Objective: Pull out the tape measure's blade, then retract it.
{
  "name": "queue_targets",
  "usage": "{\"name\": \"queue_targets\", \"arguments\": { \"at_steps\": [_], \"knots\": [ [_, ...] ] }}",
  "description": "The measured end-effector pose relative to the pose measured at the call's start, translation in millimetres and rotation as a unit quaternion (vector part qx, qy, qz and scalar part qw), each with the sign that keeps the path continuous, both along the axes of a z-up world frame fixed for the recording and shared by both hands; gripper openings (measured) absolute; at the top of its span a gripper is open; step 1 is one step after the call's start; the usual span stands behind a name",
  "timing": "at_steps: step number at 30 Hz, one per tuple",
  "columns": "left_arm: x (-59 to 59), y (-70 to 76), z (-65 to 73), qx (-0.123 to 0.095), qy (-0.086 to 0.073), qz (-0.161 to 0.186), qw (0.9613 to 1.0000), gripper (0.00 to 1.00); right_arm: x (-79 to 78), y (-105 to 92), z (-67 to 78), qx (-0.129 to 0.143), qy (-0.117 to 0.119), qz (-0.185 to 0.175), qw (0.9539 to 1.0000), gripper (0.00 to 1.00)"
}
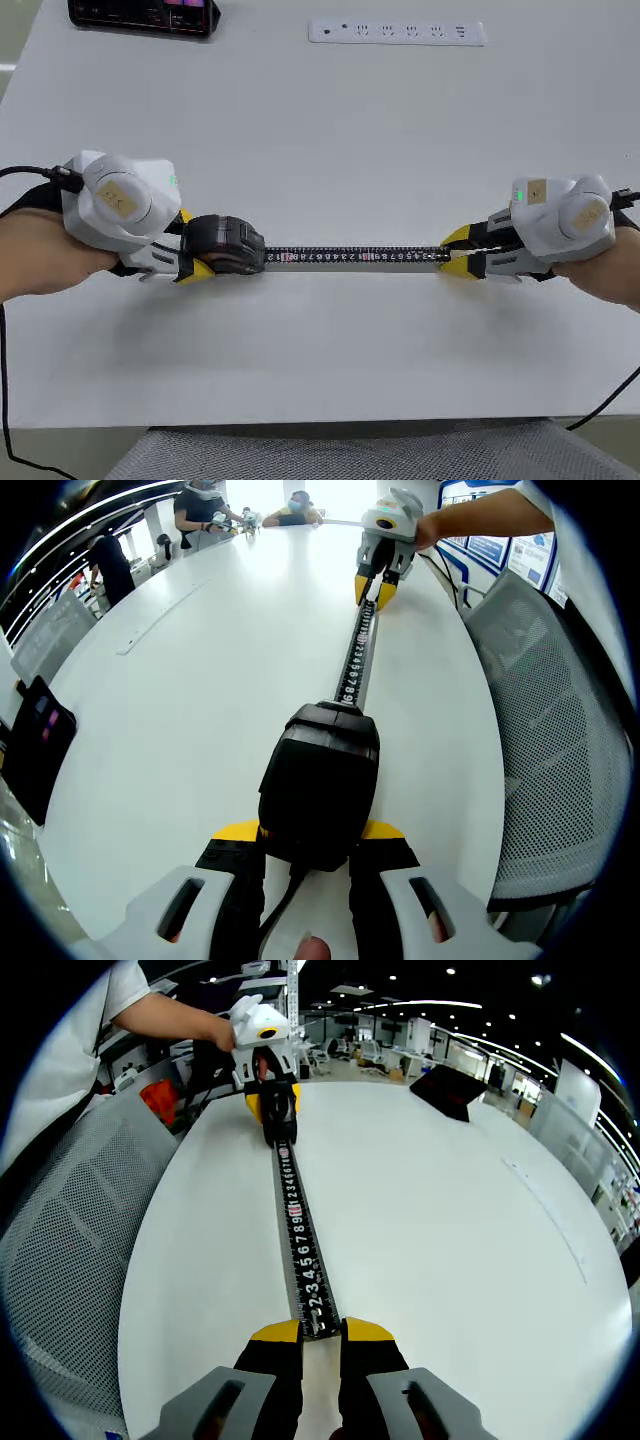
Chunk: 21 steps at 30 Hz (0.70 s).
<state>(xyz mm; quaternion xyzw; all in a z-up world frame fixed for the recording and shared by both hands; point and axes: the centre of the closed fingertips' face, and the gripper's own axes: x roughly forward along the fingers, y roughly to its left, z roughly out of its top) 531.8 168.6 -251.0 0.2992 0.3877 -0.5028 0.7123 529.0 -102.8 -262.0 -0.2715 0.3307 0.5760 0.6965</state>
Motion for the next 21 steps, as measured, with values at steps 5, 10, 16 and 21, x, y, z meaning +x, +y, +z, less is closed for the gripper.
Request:
{"name": "queue_targets", "arguments": {
  "at_steps": [5, 10, 16, 21],
  "knots": [
    [-0.2, 0.2, -0.3, 0.001, 0.0, 0.0, 1.0, 0.27, 0.4, -5.6, -0.3, -0.005, 0.001, 0.0, 1.0, 0.09],
    [-0.4, 0.2, -0.5, 0.001, 0.0, 0.001, 1.0, 0.27, -0.1, -12.0, -1.5, -0.012, 0.003, -0.001, 0.9999, 0.09],
    [-0.4, -0.1, -0.4, 0.001, 0.0, 0.0, 1.0, 0.27, -0.9, -17.8, -2.3, -0.018, 0.004, -0.004, 0.9998, 0.09],
    [-0.3, 0.0, -0.5, 0.002, 0.001, 0.0, 1.0, 0.27, -0.9, -17.8, -3.9, -0.02, 0.009, -0.009, 0.9997, 0.09]
  ]
}}
